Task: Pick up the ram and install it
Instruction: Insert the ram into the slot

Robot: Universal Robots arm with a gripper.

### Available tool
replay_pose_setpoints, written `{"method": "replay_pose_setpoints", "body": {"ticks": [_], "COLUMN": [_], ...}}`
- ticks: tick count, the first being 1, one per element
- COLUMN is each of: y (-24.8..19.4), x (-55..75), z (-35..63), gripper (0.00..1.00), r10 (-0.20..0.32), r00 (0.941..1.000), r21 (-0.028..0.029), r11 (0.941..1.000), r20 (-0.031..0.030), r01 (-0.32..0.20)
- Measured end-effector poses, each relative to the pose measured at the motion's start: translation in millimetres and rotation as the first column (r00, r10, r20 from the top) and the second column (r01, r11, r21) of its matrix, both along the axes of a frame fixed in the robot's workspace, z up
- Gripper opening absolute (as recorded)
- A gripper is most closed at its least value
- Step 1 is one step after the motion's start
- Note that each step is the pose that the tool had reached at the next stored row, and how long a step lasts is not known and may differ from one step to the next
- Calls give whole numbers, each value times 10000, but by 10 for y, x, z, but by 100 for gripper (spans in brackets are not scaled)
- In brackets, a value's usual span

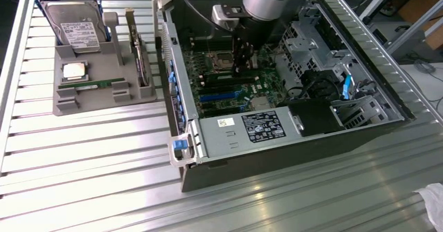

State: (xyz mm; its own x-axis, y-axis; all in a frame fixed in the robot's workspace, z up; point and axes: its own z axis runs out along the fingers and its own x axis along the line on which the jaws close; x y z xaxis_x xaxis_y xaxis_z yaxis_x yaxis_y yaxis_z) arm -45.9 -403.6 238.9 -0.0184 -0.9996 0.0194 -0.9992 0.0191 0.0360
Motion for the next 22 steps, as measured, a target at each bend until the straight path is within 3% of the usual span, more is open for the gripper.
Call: {"method": "replay_pose_setpoints", "body": {"ticks": [9,22], "y": [-3,-2], "x": [-21,-48], "z": [-71,-95], "gripper": [13,13], "r10": [0,15], "r00": [10000,10000], "r21": [-43,-41], "r11": [10000,10000], "r20": [-2,1], "r01": [0,-15]}}
